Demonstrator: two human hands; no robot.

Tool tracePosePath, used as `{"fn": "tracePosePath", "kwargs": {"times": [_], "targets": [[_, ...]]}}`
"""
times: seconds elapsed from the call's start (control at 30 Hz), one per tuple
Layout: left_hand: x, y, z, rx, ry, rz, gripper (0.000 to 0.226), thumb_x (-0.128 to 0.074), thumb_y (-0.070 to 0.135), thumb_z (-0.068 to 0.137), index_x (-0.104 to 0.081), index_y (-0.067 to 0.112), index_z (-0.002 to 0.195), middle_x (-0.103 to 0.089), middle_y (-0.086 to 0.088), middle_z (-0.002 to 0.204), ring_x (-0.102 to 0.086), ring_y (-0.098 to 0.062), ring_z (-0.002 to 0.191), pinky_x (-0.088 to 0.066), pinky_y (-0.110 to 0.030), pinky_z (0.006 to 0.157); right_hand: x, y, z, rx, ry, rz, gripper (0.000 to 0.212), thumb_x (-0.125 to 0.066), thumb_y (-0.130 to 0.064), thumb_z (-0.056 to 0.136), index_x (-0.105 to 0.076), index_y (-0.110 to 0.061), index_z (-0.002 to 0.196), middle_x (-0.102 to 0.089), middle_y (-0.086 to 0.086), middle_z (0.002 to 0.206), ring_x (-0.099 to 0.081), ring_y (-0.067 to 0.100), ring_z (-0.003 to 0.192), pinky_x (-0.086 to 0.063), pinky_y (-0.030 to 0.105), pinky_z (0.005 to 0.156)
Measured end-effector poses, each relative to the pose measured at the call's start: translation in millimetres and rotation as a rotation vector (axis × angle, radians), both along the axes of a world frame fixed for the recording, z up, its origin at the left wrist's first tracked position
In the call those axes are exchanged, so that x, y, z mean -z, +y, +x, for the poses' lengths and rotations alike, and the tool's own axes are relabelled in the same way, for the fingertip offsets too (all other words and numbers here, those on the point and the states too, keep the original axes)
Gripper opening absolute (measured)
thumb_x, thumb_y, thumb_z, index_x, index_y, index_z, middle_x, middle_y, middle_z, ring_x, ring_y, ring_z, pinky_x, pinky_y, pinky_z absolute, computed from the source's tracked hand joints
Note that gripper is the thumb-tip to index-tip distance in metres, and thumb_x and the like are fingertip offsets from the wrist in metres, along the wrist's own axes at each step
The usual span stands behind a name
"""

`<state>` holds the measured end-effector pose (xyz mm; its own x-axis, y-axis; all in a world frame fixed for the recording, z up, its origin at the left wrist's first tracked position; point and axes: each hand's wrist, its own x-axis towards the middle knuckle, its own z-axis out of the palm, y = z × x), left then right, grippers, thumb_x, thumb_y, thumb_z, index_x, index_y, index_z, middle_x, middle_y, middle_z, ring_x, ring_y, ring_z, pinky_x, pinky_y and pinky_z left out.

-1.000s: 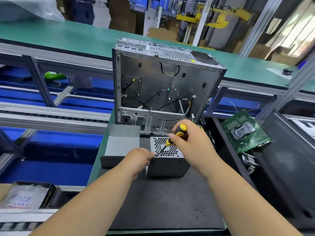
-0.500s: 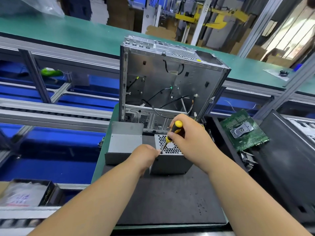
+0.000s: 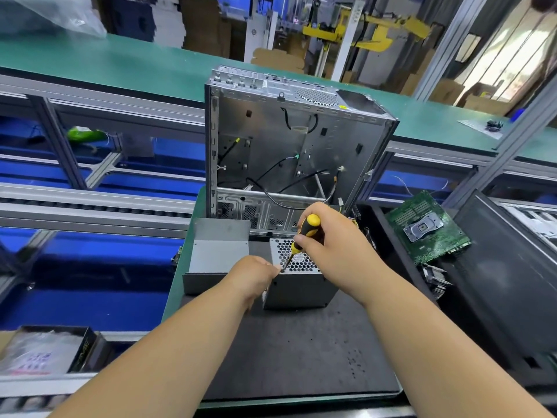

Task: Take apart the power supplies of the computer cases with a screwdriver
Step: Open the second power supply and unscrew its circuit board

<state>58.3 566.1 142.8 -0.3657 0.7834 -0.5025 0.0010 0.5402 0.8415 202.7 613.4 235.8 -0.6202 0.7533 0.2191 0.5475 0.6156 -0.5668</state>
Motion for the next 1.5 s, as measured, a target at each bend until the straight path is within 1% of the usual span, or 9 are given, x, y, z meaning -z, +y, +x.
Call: {"fn": "tracePosePath", "kwargs": {"times": [0.4,0.57,0.63,0.77,0.9,1.03,1.23,1.33,1.5], "targets": [[4.5,4.3,0.1,-0.009,0.050,0.025,0.023,-0.064,0.030,0.096,-0.053,0.016,0.081,-0.051,-0.004,0.074,-0.041,-0.018,0.059,-0.028,-0.025,0.049,-7.2,3.4,-3.4,-0.014,-0.058,-0.037,0.021,-0.066,-0.017,0.093,-0.050,-0.029,0.100,-0.064,-0.010,0.092,-0.063,0.010,0.087,-0.054,0.039,0.081],[10.1,4.4,1.2,-0.021,0.014,0.021,0.026,-0.066,0.029,0.095,-0.054,0.015,0.076,-0.059,-0.010,0.086,-0.054,-0.025,0.086,-0.039,-0.029,0.070,-10.0,15.9,-6.6,0.066,-0.082,-0.046,0.018,-0.058,-0.013,0.090,-0.050,-0.027,0.099,-0.068,-0.004,0.083,-0.066,0.019,0.080,-0.055,0.042,0.074],[8.3,5.3,1.8,-0.017,-0.005,0.018,0.023,-0.066,0.029,0.095,-0.057,0.015,0.079,-0.064,-0.013,0.092,-0.060,-0.028,0.096,-0.042,-0.030,0.077,-11.7,18.2,-8.1,0.101,-0.118,0.007,0.011,-0.059,-0.030,0.093,-0.050,-0.024,0.090,-0.067,-0.003,0.077,-0.063,0.019,0.072,-0.054,0.039,0.068],[7.5,5.3,0.1,-0.027,-0.043,0.017,0.021,-0.067,0.028,0.094,-0.060,0.013,0.082,-0.068,-0.019,0.106,-0.062,-0.032,0.109,-0.045,-0.034,0.092,-20.2,23.5,-10.4,0.139,-0.318,0.197,0.036,-0.048,-0.052,0.100,-0.050,-0.018,0.086,-0.066,-0.001,0.076,-0.060,0.019,0.061,-0.053,0.038,0.065],[10.7,2.2,-2.2,-0.047,-0.086,0.007,0.020,-0.068,0.028,0.093,-0.061,0.014,0.082,-0.066,-0.015,0.105,-0.060,-0.028,0.108,-0.039,-0.030,0.088,-21.9,13.4,-18.6,-0.031,-0.271,0.151,0.013,-0.057,-0.032,0.099,-0.049,-0.022,0.097,-0.059,-0.006,0.073,-0.050,0.007,0.061,-0.042,0.032,0.057],[11.3,5.0,-2.6,-0.052,-0.107,0.015,0.018,-0.067,0.030,0.094,-0.060,0.015,0.085,-0.065,-0.014,0.106,-0.059,-0.027,0.108,-0.038,-0.030,0.089,-21.2,9.0,-21.4,-0.054,-0.234,0.115,0.016,-0.056,-0.018,0.093,-0.045,-0.021,0.104,-0.058,-0.002,0.081,-0.055,0.018,0.071,-0.048,0.037,0.063],[17.1,4.2,-4.6,-0.036,-0.151,-0.020,0.019,-0.069,0.034,0.092,-0.059,0.021,0.081,-0.058,-0.004,0.084,-0.053,-0.017,0.081,-0.042,-0.032,0.079,-17.1,14.5,-19.8,0.033,-0.250,0.153,0.033,-0.052,-0.055,0.095,-0.048,-0.024,0.087,-0.061,-0.005,0.074,-0.053,0.015,0.068,-0.039,0.032,0.057],[15.8,3.5,-7.4,-0.023,-0.193,-0.047,0.016,-0.070,0.032,0.092,-0.060,0.022,0.084,-0.060,0.002,0.082,-0.055,-0.010,0.077,-0.035,-0.028,0.063,-17.1,18.0,-20.1,0.038,-0.215,0.093,0.024,-0.054,-0.046,0.098,-0.049,-0.024,0.089,-0.063,-0.005,0.078,-0.055,0.018,0.066,-0.048,0.035,0.061],[10.4,7.2,-10.1,0.015,-0.191,-0.077,0.018,-0.068,0.032,0.093,-0.061,0.016,0.095,-0.059,0.000,0.086,-0.053,-0.015,0.082,-0.037,-0.029,0.068,-17.0,18.6,-17.8,0.040,-0.128,0.044,0.019,-0.062,-0.034,0.095,-0.046,-0.024,0.095,-0.060,-0.005,0.073,-0.053,0.018,0.059,-0.055,0.042,0.061]]}}
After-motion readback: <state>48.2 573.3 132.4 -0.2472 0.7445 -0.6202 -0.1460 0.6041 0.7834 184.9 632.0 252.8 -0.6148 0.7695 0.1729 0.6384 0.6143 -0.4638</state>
